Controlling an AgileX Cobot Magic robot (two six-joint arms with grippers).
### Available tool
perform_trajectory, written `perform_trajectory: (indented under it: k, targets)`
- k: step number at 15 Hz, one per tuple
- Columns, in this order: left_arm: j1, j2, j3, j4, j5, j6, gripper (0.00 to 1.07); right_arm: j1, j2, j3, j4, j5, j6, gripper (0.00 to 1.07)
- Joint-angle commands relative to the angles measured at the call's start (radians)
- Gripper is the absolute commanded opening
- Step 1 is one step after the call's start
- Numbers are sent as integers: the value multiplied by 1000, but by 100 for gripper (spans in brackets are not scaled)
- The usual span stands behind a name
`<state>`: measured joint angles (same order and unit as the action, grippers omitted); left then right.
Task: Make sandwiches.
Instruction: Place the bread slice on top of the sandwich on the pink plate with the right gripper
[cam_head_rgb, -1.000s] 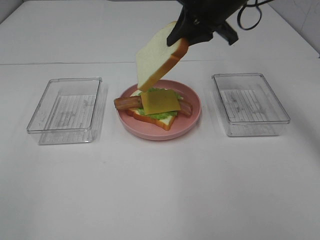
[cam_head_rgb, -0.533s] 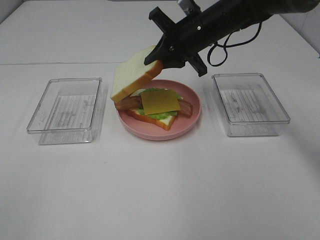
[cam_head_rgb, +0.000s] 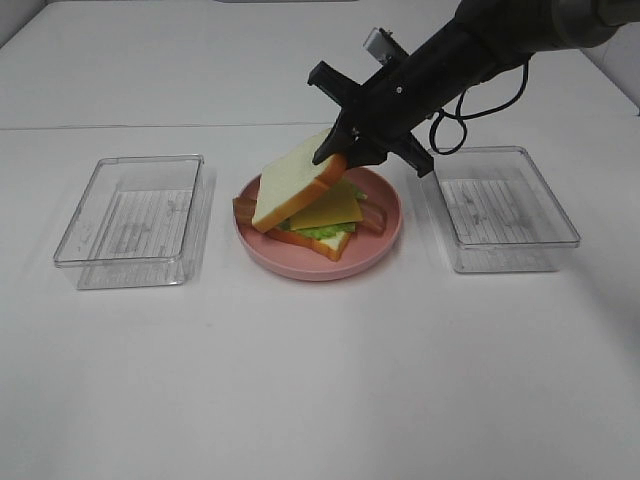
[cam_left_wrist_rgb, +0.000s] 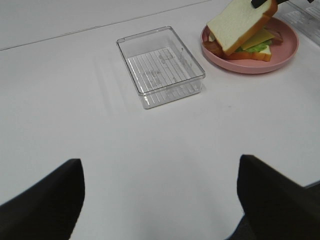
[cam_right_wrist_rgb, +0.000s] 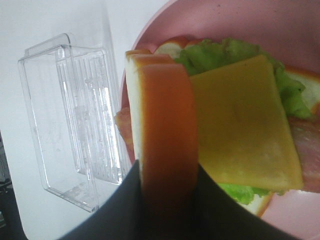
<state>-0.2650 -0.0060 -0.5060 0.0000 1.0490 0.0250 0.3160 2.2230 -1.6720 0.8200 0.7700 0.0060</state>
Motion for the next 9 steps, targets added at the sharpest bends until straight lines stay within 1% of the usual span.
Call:
perform_trajectory:
  k: [1, 3, 4, 5, 6, 9]
  targets:
    - [-2, -20, 6, 0, -9, -2, 79, -1, -3, 2, -29, -7, 22, 27]
    - [-2, -20, 6, 0, -9, -2, 79, -1, -3, 2, -29, -3, 22, 65]
    - [-2, -20, 6, 0, -9, -2, 79, -1, -4, 2, -29, 6, 21, 77]
    - [-2, -20, 6, 0, -9, -2, 79, -1, -7, 1, -37, 20, 14, 80]
    - [-2, -20, 6, 0, -9, -2, 79, -1, -15, 1, -62, 32, 13, 80]
    - [-2, -20, 6, 0, -9, -2, 79, -1, -91, 1, -259, 97, 44, 80]
